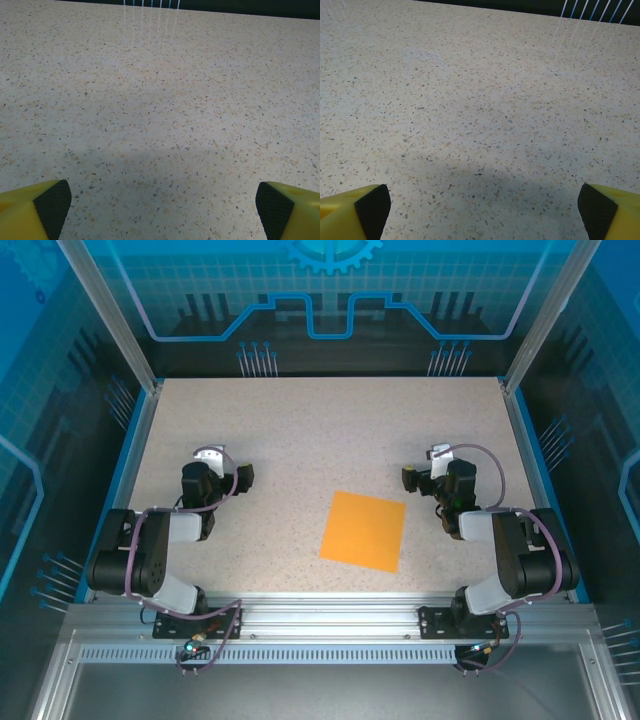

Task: Fold a paper plane with a square sheet of paper (fold left side to right side)
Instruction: Move the square sheet of paper to the center of the table.

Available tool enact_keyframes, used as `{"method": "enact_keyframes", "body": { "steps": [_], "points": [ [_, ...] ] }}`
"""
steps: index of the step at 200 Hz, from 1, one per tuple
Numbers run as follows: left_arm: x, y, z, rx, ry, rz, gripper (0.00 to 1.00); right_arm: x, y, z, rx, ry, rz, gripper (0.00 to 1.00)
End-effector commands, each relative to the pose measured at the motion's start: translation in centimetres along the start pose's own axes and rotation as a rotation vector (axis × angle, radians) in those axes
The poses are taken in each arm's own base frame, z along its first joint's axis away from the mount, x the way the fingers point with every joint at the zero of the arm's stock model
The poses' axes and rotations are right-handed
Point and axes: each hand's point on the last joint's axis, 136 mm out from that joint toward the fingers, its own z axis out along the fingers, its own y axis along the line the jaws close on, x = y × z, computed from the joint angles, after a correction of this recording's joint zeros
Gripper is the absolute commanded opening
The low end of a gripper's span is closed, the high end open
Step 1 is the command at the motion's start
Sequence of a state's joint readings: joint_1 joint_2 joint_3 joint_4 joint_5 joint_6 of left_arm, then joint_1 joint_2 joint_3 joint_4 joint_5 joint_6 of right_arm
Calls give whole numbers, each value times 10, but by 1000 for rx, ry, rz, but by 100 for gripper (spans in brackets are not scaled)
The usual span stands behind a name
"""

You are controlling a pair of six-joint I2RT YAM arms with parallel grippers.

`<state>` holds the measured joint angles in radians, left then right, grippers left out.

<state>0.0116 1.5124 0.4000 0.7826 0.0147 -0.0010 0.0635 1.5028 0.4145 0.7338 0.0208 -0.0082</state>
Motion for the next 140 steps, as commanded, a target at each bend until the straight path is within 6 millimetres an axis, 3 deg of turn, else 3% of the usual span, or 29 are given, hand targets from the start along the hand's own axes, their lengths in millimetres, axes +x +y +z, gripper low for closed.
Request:
{"method": "enact_keyframes", "body": {
  "steps": [1, 48, 76, 97, 115, 140],
  "points": [
    [-8, 5, 2, -20, -17, -11, 99, -11, -6, 2, 3, -31, 2, 100],
    [-39, 13, -20, -94, -31, -42, 99, -21, -18, -8, 26, -40, 56, 100],
    [-70, 11, -49, -109, -79, -112, 99, -47, -23, -32, 52, -31, 114, 100],
    [-80, 8, -67, -123, -4, -270, 99, -64, -22, -57, 58, -51, 211, 100],
    [-86, -14, -74, -33, 82, -354, 99, -65, -18, -78, 57, -2, 321, 100],
    [-70, -62, -79, 65, 239, -302, 99, -62, -1, -102, 11, 63, 435, 100]
  ]
}}
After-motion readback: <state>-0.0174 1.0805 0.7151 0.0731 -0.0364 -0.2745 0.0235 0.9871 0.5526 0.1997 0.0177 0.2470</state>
